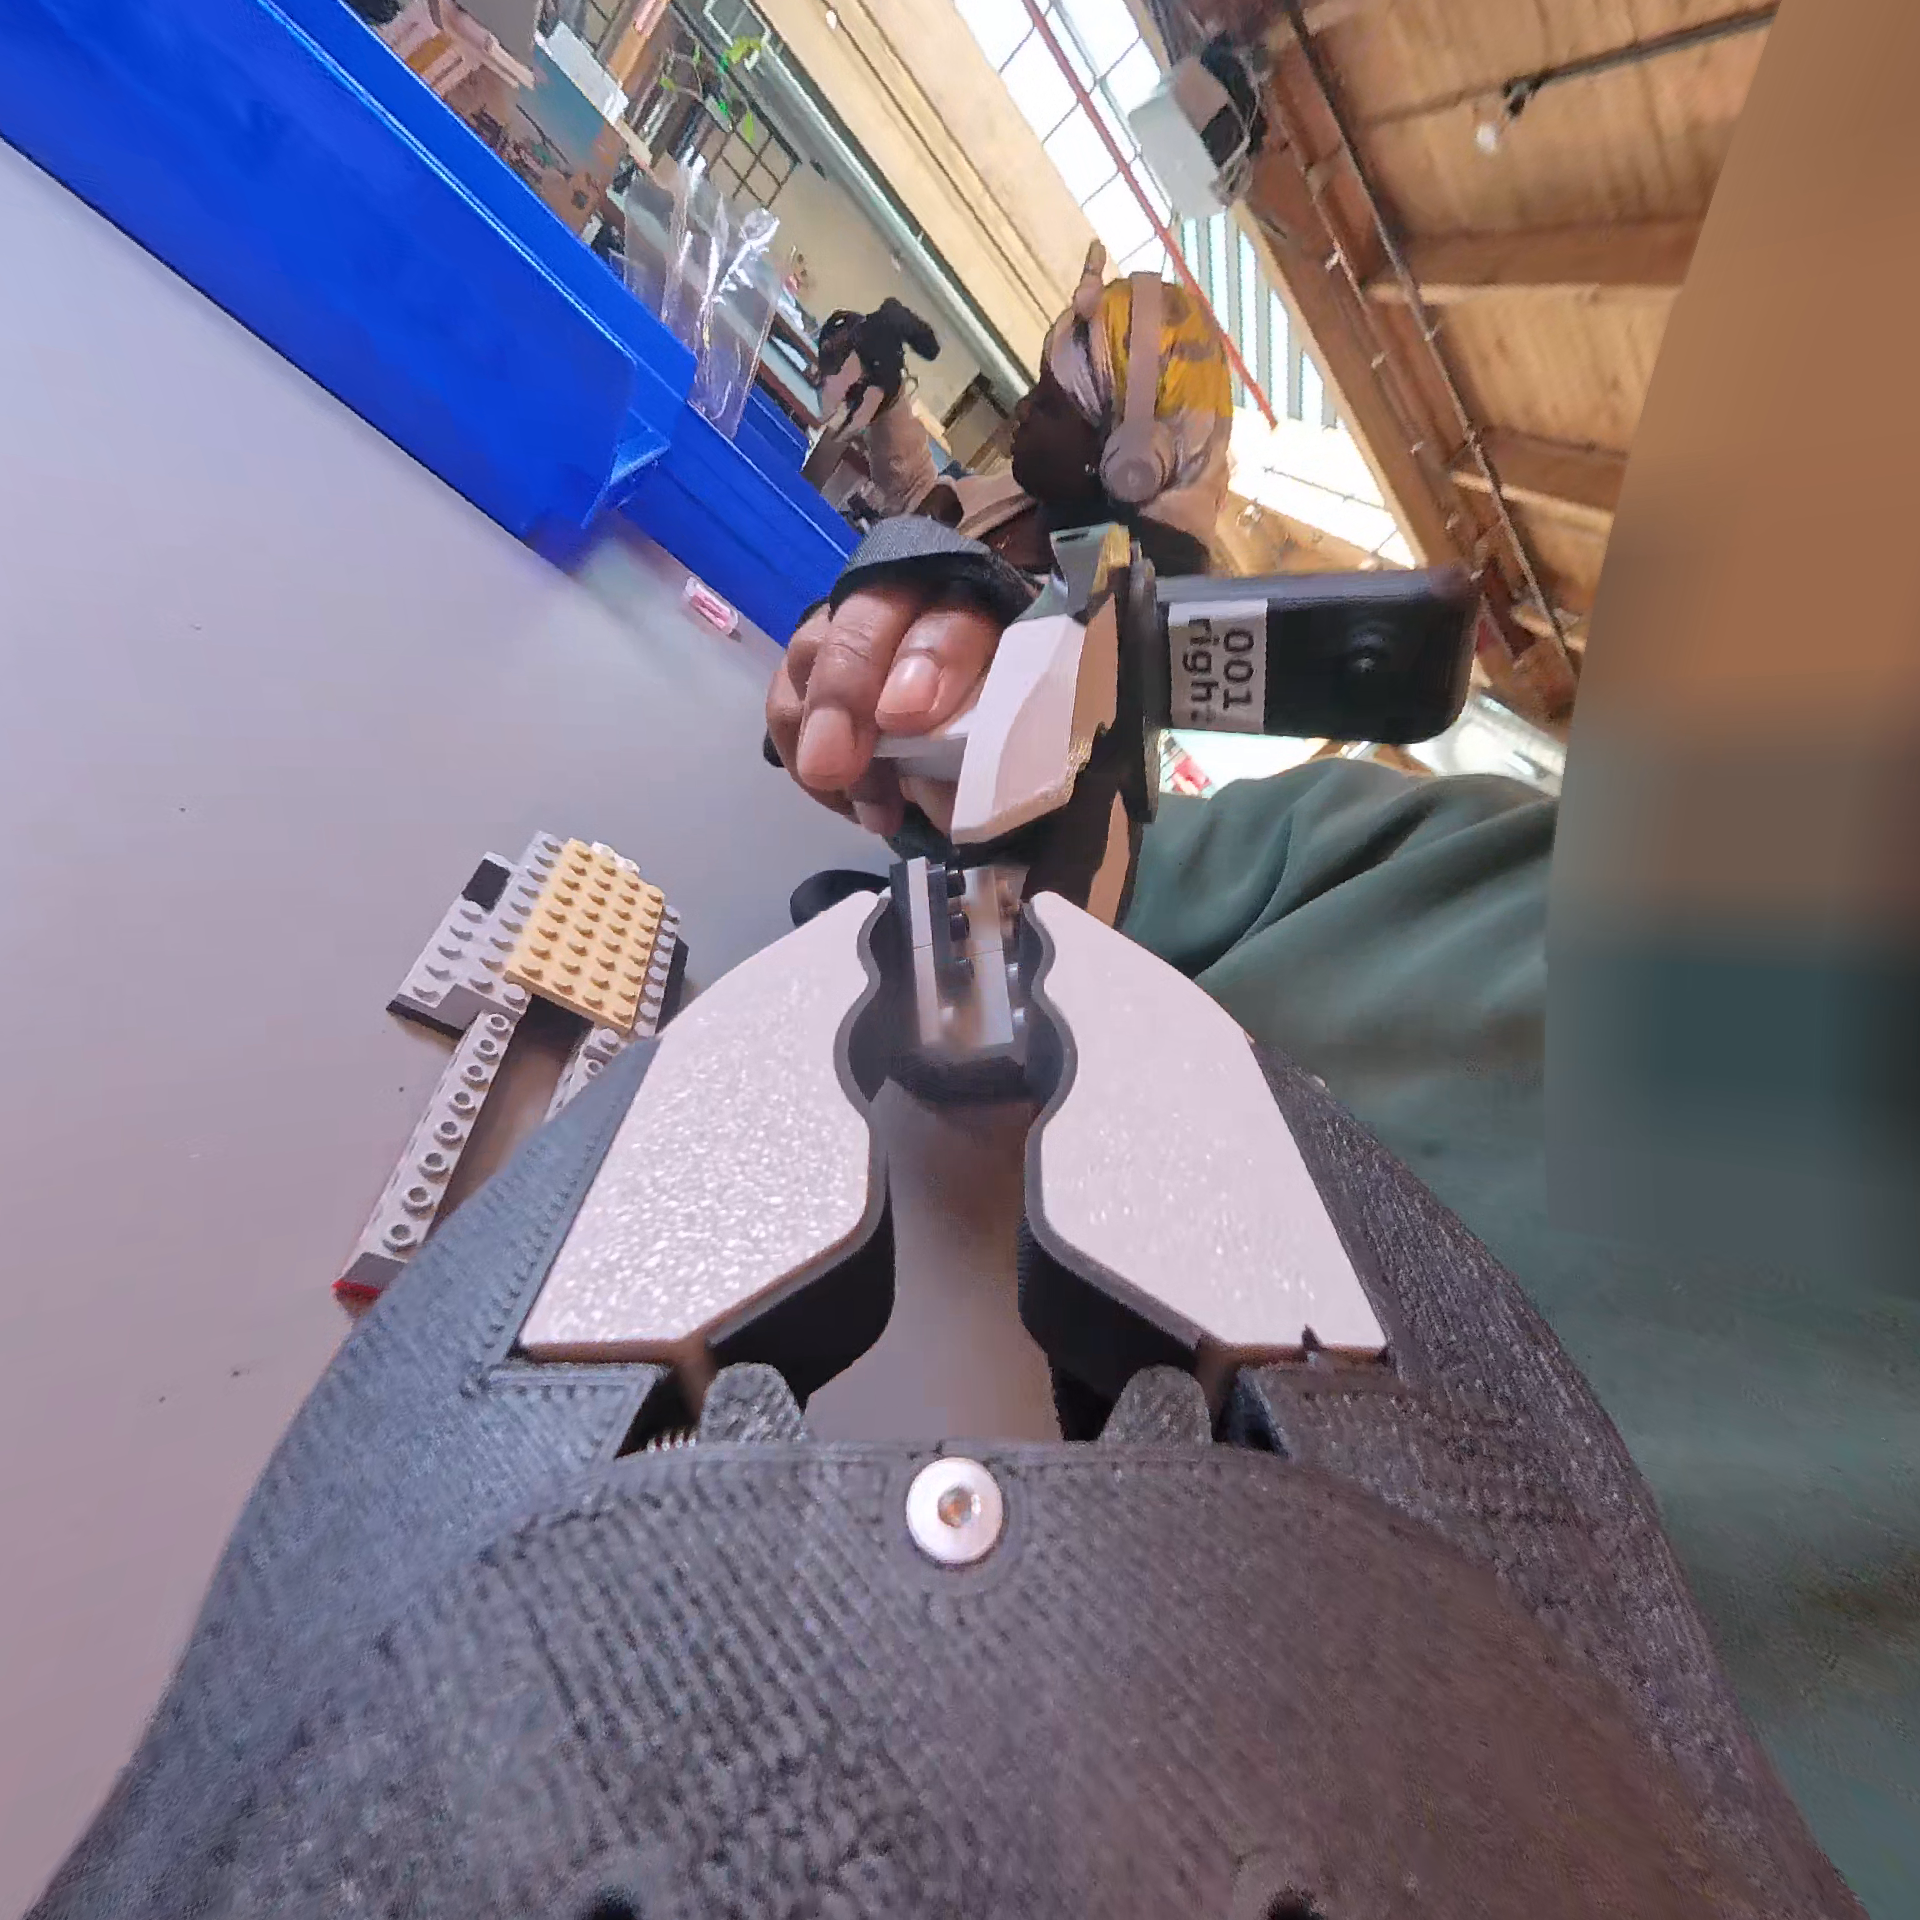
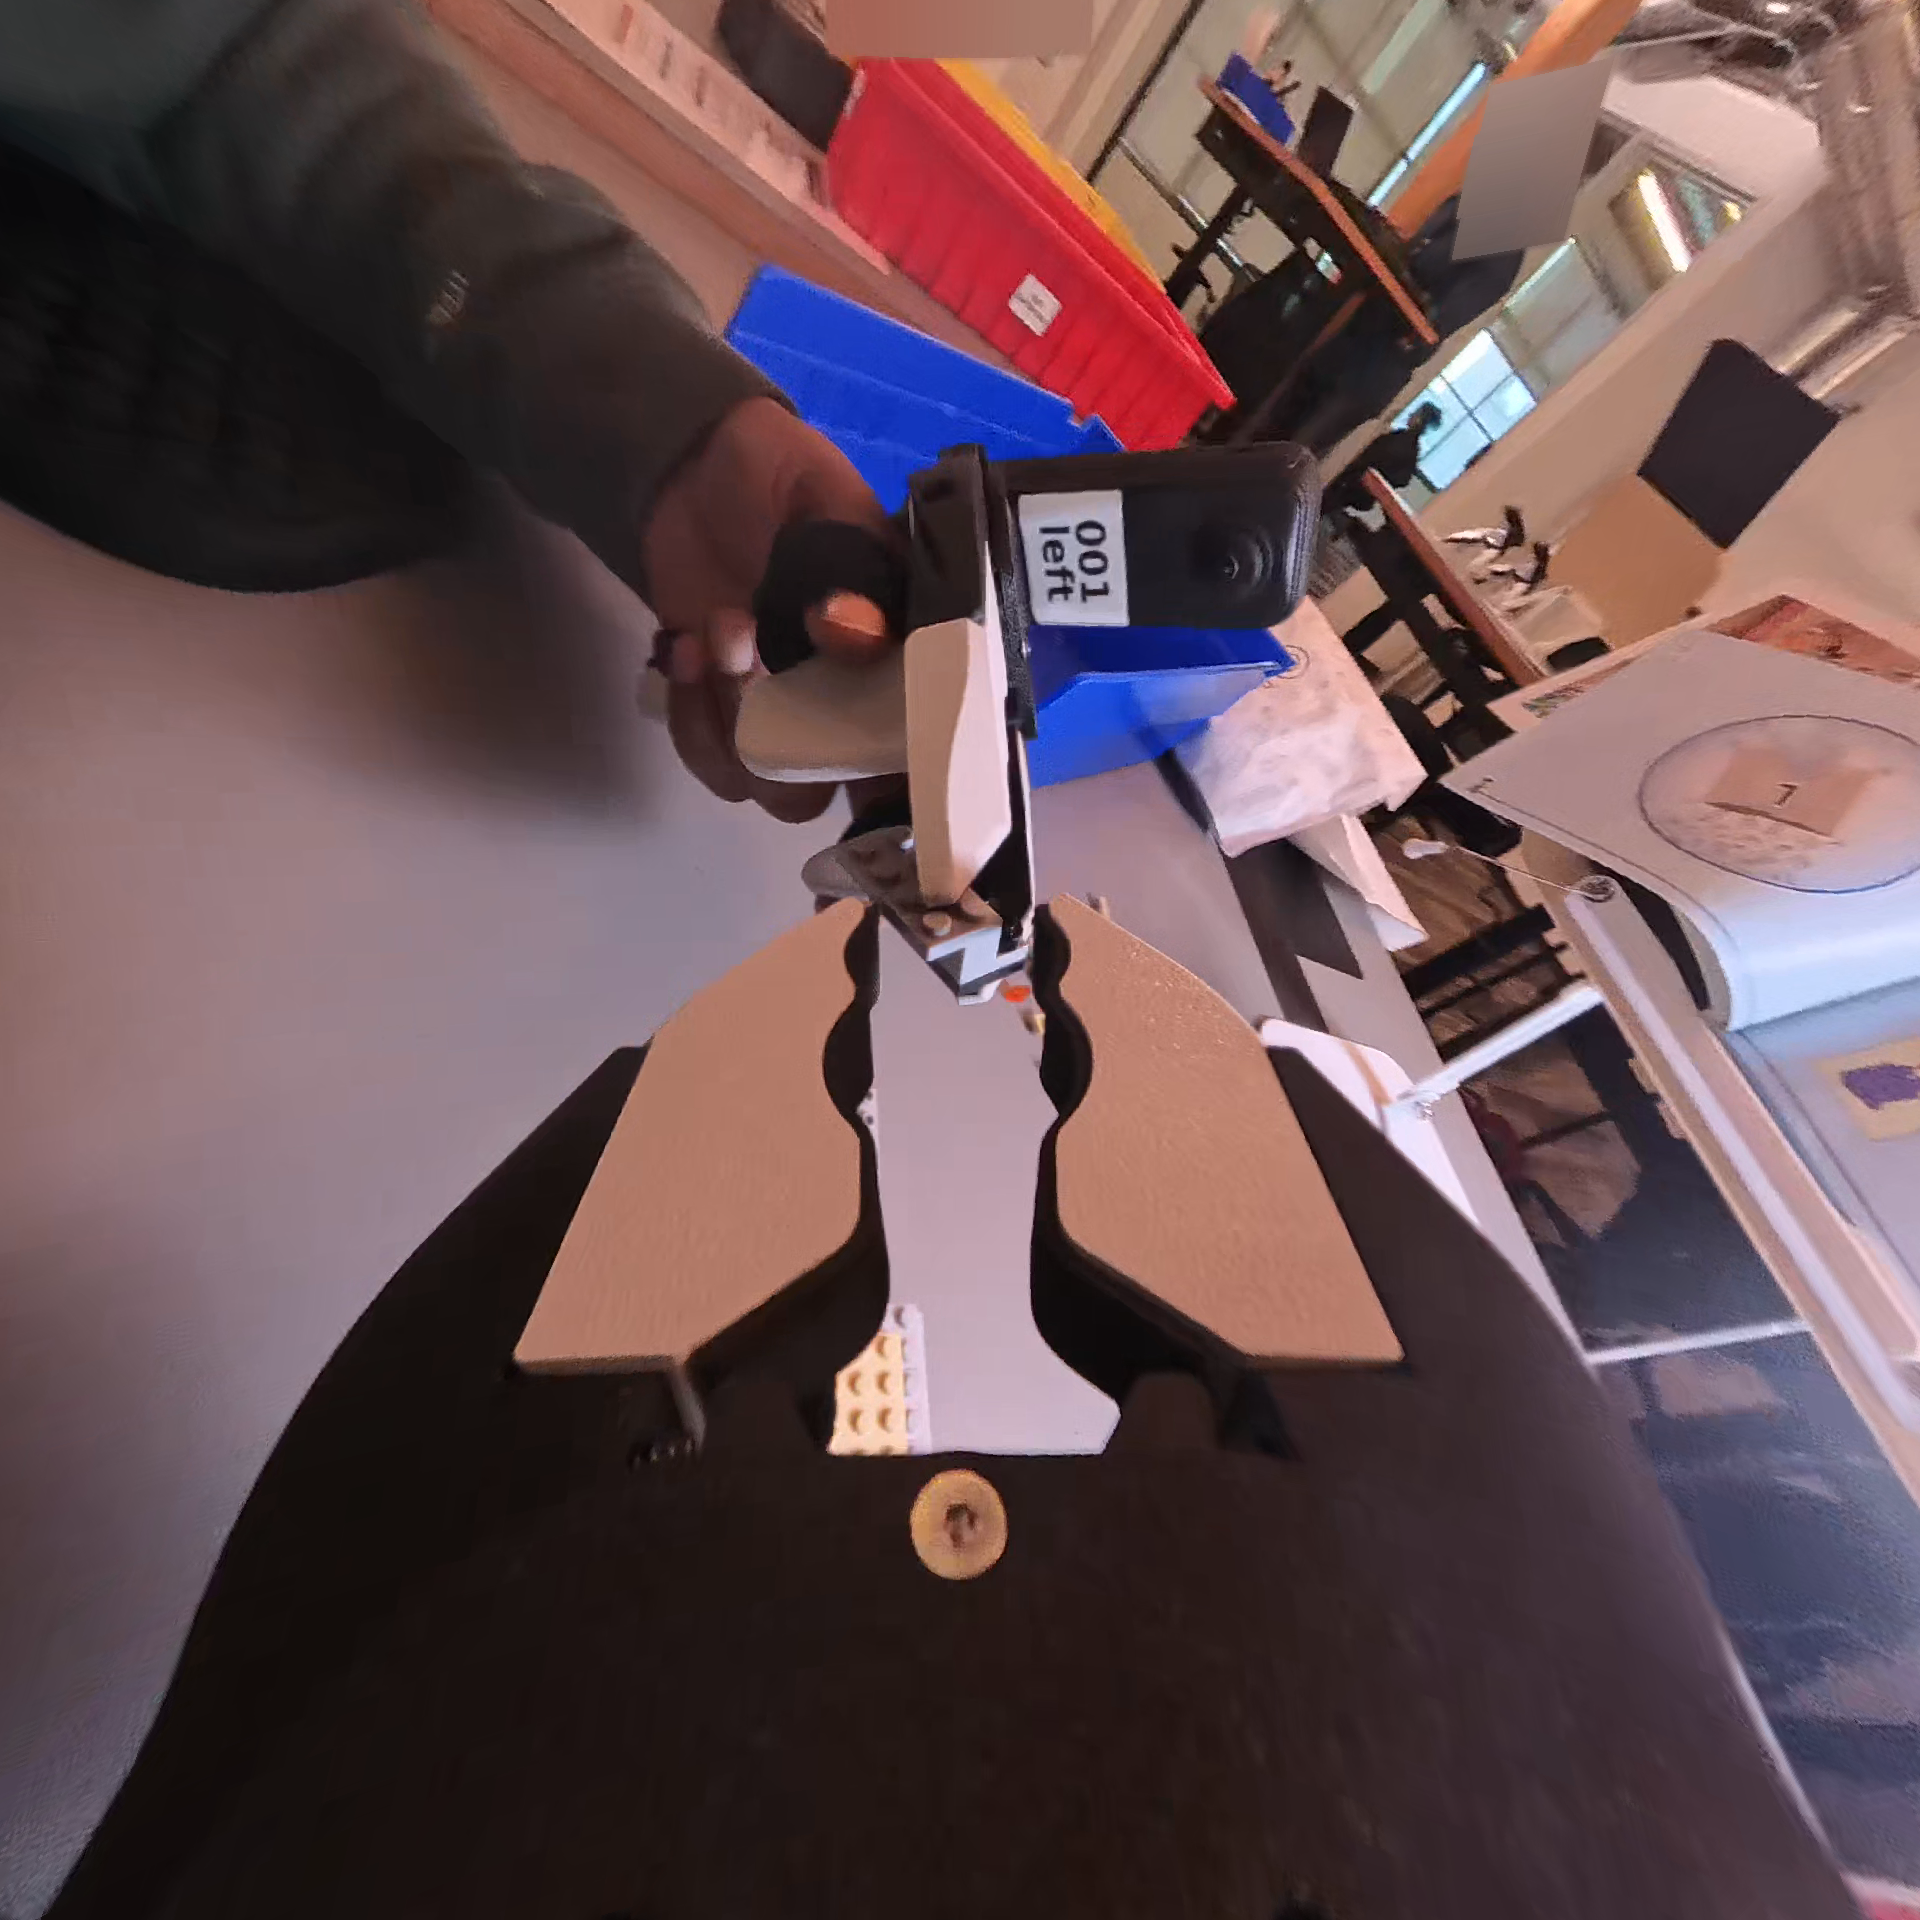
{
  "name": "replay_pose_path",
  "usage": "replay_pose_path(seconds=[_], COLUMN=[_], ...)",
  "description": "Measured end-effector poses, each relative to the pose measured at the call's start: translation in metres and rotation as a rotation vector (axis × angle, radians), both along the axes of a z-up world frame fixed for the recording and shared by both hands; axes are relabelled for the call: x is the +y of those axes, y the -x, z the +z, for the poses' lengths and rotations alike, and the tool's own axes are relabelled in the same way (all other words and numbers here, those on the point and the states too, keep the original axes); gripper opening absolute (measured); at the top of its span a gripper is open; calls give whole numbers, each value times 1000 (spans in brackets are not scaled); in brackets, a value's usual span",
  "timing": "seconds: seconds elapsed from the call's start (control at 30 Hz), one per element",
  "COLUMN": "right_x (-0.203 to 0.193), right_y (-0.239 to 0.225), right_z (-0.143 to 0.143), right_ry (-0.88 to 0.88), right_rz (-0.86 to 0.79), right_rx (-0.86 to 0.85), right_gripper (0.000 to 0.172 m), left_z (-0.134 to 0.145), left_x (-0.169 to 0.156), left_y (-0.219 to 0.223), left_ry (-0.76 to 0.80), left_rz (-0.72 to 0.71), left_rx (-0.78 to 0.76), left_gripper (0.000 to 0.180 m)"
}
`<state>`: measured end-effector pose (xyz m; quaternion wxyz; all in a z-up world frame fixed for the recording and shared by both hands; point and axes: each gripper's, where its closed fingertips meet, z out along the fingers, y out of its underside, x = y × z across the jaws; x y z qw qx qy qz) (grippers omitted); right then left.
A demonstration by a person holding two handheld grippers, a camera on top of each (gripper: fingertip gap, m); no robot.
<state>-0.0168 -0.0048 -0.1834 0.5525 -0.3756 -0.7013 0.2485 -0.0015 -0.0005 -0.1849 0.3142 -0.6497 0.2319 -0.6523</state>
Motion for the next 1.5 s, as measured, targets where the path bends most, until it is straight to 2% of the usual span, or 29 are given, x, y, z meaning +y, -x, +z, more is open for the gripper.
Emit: replay_pose_path(seconds=[0.13,0.2,0.3,0.37,0.53,0.57,0.67,0.77,0.97,1.03,1.13,1.27,1.43,1.5], right_x=[-2,1,9,16,13,11,6,5,-2,-7,-11,-14,-12,-11], right_y=[3,1,-2,-4,-6,-5,-6,-8,-9,-11,-14,-18,-22,-21], right_z=[-7,-10,-10,-9,-3,-2,2,1,-6,-12,-23,-26,-16,-17], right_ry=[-154,-230,-219,-144,148,244,511,653,622,677,751,860,1015,995], right_rz=[-6,-18,-42,-58,-5,19,96,140,165,187,225,286,344,333], right_rx=[-14,-31,-23,-11,36,37,45,28,-36,-103,-185,-214,-189,-175], right_gripper=[28,22,19,18,17,17,17,16,14,14,15,16,13,14], left_z=[-4,-6,-3,0,1,0,-5,-7,-16,-23,-34,-37,-35,-35], left_x=[-1,1,7,11,4,3,2,3,-6,-11,-12,-13,-16,-14], left_y=[-6,-6,0,7,5,3,-2,-2,-2,-4,-5,-8,-9,-8], left_ry=[72,93,73,5,-454,-532,-692,-718,-638,-730,-949,-1110,-1240,-1223], left_rz=[-8,3,38,74,133,143,167,173,80,46,35,41,56,56], left_rx=[-9,-5,-12,19,291,343,455,504,481,551,712,762,783,779], left_gripper=[23,22,28,34,45,43,20,19,18,18,18,18,17,17])
